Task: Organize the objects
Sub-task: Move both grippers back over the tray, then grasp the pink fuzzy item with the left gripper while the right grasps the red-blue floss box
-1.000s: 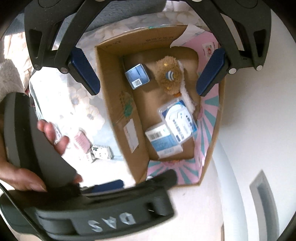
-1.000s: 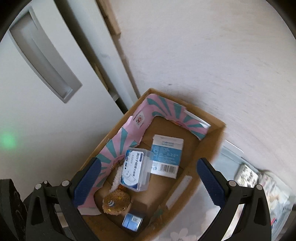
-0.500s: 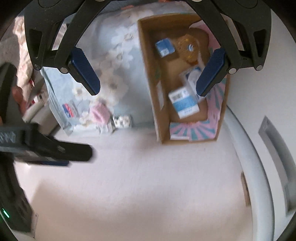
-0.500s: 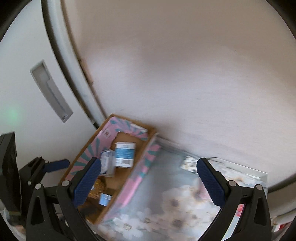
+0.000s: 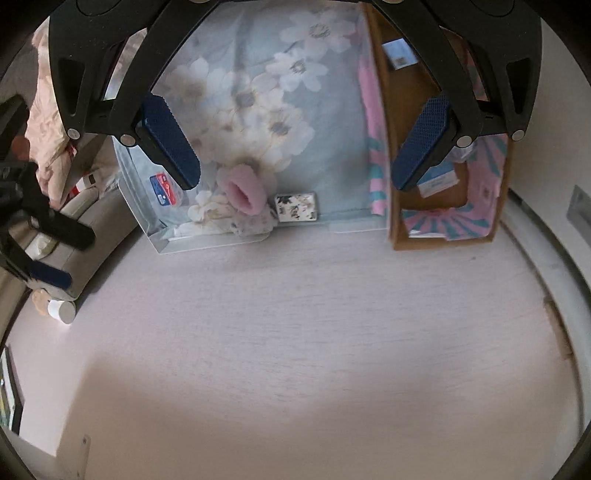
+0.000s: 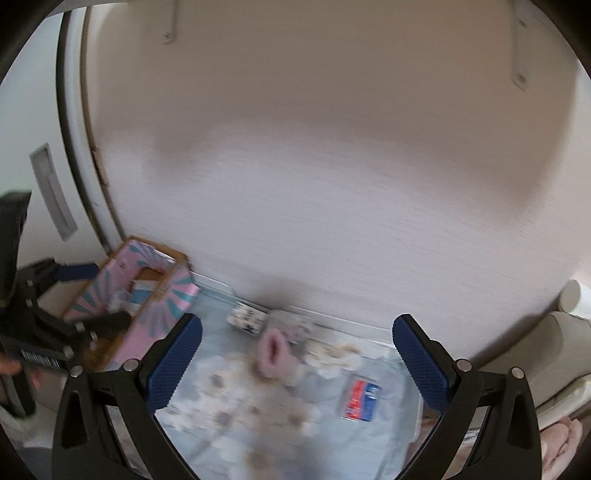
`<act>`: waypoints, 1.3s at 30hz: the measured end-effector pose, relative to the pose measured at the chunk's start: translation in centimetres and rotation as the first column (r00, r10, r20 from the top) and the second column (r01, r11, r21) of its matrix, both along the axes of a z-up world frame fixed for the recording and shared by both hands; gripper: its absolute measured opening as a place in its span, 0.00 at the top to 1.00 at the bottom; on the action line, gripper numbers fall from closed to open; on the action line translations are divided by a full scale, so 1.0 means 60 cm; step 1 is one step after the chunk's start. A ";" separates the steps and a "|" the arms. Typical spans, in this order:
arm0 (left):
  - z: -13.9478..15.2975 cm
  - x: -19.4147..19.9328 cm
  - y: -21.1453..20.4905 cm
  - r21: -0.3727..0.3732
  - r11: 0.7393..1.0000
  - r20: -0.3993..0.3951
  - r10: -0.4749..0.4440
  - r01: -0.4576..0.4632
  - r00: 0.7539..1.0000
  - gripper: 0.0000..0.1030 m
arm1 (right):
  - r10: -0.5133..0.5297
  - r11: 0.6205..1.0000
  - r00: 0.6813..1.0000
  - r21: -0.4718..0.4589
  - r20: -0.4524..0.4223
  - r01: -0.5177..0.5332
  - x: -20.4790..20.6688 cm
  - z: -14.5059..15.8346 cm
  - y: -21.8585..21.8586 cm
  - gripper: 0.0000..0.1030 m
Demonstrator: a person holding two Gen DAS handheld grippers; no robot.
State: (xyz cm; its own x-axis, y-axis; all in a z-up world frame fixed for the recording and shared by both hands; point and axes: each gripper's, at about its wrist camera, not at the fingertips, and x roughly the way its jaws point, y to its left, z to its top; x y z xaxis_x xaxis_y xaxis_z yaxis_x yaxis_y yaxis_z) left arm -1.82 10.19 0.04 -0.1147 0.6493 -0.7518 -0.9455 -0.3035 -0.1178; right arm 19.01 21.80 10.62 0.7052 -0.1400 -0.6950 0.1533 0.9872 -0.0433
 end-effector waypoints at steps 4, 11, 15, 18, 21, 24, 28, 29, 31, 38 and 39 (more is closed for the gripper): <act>-0.024 0.019 0.038 -0.024 1.000 0.005 0.013 -0.012 1.000 0.00 | 0.009 1.000 1.000 0.021 -0.016 -0.009 -0.017 -0.037 -0.038 0.00; -0.089 0.041 0.091 -0.078 0.997 0.067 0.031 -0.026 0.997 0.00 | 0.050 0.998 0.997 0.046 -0.066 -0.047 -0.014 -0.115 -0.072 0.00; -0.140 0.065 0.124 -0.107 0.994 0.062 0.022 -0.015 0.998 0.00 | 0.059 0.996 0.994 0.068 -0.089 -0.053 -0.008 -0.166 -0.096 0.00; -0.184 0.079 0.151 -0.134 0.991 0.062 0.027 -0.019 0.998 0.00 | 0.037 0.998 0.992 0.047 -0.117 -0.031 -0.009 -0.209 -0.111 0.00; -0.222 0.089 0.173 -0.147 0.989 0.076 0.039 -0.027 0.996 0.00 | -0.007 0.999 0.987 0.045 -0.159 0.014 -0.010 -0.262 -0.128 0.00; -0.254 0.097 0.195 -0.155 0.987 0.074 0.046 -0.034 0.996 0.04 | -0.072 0.996 0.978 0.046 -0.194 0.082 -0.009 -0.311 -0.146 0.00; -0.290 0.100 0.219 -0.175 0.984 0.074 0.051 -0.037 0.996 0.11 | -0.131 0.985 0.963 0.082 -0.234 0.154 -0.003 -0.357 -0.166 0.00; -0.297 0.100 0.224 -0.178 0.983 0.075 0.052 -0.038 0.996 0.12 | -0.138 0.983 0.962 0.083 -0.237 0.161 -0.002 -0.362 -0.167 0.00; -0.309 0.100 0.231 -0.182 0.982 0.067 0.057 -0.044 0.996 0.13 | -0.155 0.981 0.957 0.076 -0.245 0.178 0.002 -0.377 -0.167 0.00; -0.332 0.096 0.245 -0.179 0.983 0.073 0.062 -0.048 0.995 0.24 | -0.210 0.967 0.938 0.081 -0.277 0.240 0.017 -0.407 -0.182 0.05; -0.334 0.095 0.248 -0.183 0.982 0.078 0.062 -0.046 0.995 0.29 | -0.211 0.966 0.934 0.087 -0.288 0.245 0.019 -0.411 -0.185 0.11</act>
State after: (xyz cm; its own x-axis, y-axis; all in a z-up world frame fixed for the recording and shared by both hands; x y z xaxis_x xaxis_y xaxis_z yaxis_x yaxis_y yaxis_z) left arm 3.88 25.04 -20.02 -0.0779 0.4960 -0.8648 -0.9164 -0.3772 -0.1339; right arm 20.15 10.71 -14.06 0.4437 -0.1787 -0.8782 0.3737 0.9275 0.0001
